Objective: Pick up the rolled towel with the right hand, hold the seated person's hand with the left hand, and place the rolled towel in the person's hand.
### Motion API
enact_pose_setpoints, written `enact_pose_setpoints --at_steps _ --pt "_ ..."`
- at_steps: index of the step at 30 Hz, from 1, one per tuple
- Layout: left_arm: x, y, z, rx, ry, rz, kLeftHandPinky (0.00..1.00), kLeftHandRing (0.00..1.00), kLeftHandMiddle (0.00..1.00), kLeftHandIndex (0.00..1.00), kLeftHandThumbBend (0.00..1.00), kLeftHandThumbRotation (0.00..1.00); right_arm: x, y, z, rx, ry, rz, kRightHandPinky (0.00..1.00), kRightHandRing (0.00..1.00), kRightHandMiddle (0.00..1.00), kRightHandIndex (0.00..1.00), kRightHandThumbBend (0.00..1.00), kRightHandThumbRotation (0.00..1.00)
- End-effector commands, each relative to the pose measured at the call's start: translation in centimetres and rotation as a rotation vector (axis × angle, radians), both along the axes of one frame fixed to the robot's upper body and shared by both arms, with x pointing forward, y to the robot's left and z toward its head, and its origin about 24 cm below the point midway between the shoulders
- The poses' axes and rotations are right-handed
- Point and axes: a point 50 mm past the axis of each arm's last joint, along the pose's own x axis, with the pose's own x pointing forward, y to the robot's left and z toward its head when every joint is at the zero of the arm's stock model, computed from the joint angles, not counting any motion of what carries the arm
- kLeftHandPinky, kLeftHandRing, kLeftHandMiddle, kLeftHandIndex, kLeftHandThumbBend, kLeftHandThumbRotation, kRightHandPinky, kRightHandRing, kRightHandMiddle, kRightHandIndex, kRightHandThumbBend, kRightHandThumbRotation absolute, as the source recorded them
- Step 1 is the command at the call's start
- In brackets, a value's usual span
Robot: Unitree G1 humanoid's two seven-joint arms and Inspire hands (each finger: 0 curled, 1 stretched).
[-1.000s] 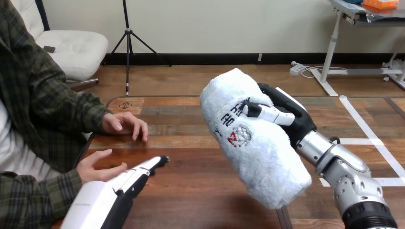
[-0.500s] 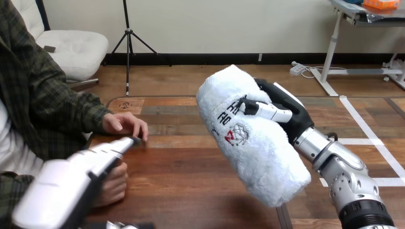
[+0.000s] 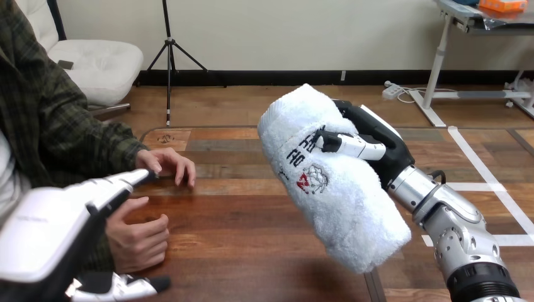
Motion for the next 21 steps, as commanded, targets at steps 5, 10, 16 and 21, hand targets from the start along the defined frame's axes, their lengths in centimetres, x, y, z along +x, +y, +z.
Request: enact_pose_setpoints --at_steps 5,10,16,21 --pt "1.9 0.2 3.9 0.080 -0.118 -0.048 0.65 0.74 0.80 0.83 1.00 0.38 1.8 0.4 4.1 0.005 -0.143 0.006 0.07 0.13 0.23 0.27 0.66 0.00" --pt "2.4 0.6 4.4 0.099 -0.125 -0.039 0.63 0.72 0.79 0.82 1.00 0.37 1.7 0.4 4.0 -0.002 -0.147 0.005 0.08 0.13 0.24 0.28 0.67 0.00" --pt "3.2 1.4 4.6 0.145 -0.134 -0.015 0.62 0.69 0.76 0.79 1.00 0.31 1.7 0.4 4.1 -0.011 -0.160 0.005 0.08 0.14 0.24 0.28 0.68 0.00" --pt "4.1 2.0 4.5 0.168 -0.124 0.009 0.59 0.68 0.75 0.77 1.00 0.28 1.6 0.4 4.2 -0.009 -0.171 0.013 0.08 0.14 0.24 0.28 0.68 0.00"
